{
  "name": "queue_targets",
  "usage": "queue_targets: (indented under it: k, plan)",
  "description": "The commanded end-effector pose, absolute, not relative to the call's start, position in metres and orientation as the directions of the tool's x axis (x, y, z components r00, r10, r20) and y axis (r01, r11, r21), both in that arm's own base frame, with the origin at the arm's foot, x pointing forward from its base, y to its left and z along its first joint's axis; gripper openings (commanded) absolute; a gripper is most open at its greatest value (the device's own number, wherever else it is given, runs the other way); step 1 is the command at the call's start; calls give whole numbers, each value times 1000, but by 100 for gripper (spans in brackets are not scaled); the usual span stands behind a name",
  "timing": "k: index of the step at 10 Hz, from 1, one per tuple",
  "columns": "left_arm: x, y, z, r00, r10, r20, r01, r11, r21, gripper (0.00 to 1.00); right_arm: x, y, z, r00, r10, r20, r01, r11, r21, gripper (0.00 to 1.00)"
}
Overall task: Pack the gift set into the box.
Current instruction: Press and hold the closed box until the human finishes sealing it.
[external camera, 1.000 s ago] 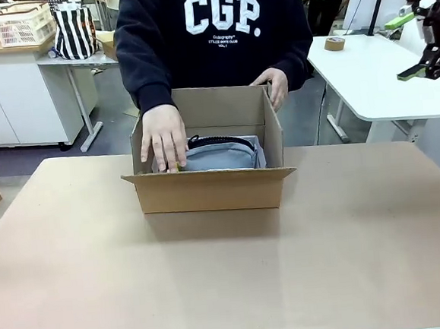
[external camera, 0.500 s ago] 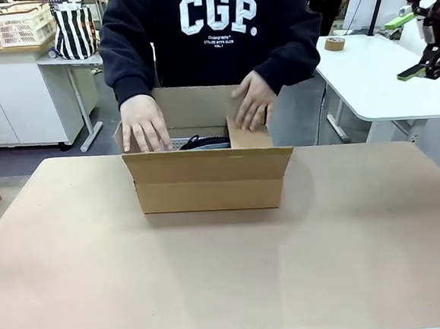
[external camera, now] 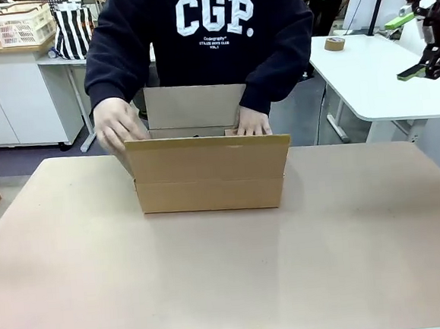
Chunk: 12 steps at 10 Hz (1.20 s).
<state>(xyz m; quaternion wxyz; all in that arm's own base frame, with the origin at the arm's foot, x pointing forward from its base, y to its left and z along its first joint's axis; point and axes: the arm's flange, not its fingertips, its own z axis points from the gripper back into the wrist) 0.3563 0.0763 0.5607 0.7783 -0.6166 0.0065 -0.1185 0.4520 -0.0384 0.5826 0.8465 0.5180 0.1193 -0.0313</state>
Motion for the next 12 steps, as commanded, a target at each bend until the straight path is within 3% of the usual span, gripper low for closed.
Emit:
queue_targets:
  k: [1,12]
  plan:
    - [355,76,562,973,-190,134,174,215,-961,100,452,-38,584,969,53,-242,189,476,859,100]
    - [355,76,562,973,-190,134,174,215,-961,100,452,-38,584,969,53,-242,189,476,859,100]
